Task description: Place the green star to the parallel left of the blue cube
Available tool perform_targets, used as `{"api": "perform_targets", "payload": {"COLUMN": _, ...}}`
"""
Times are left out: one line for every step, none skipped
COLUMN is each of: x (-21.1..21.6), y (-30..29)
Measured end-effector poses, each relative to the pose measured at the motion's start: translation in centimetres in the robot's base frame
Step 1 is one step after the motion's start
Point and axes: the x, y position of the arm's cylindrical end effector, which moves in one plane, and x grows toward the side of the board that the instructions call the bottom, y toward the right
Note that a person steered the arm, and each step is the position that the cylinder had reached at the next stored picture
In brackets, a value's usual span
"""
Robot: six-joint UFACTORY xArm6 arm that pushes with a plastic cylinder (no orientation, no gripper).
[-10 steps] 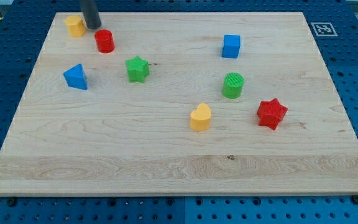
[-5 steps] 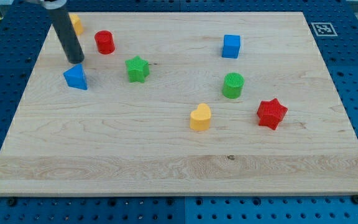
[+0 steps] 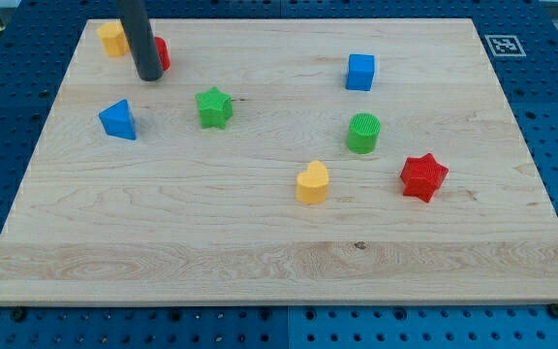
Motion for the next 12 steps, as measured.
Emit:
{"api": "perform_targets", "payload": {"x": 1.0, "y": 0.3}}
{"api": "perform_targets", "payload": {"x": 5.2, "y": 1.2}}
{"api": "perform_targets", "payload": {"x": 8.2, "y": 1.4}}
{"api": "perform_targets", "payload": {"x": 11.2, "y": 2.1}}
{"api": "perform_targets", "payload": {"x": 13.1, "y": 4.1}}
{"api": "perform_targets", "payload": {"x": 13.0, "y": 6.5}}
{"api": "perform_targets", "payload": {"x": 12.5, "y": 8.8}}
{"api": "perform_targets", "payload": {"x": 11.6, "y": 10.3}}
{"api": "perform_targets", "payload": {"x": 8.8, "y": 9.8}}
{"api": "perform_targets", "payload": {"x": 6.4, "y": 8.8}}
{"api": "perform_targets", "payload": {"x": 5.0, "y": 8.7}}
{"api": "perform_targets", "payload": {"x": 4.9, "y": 8.7}}
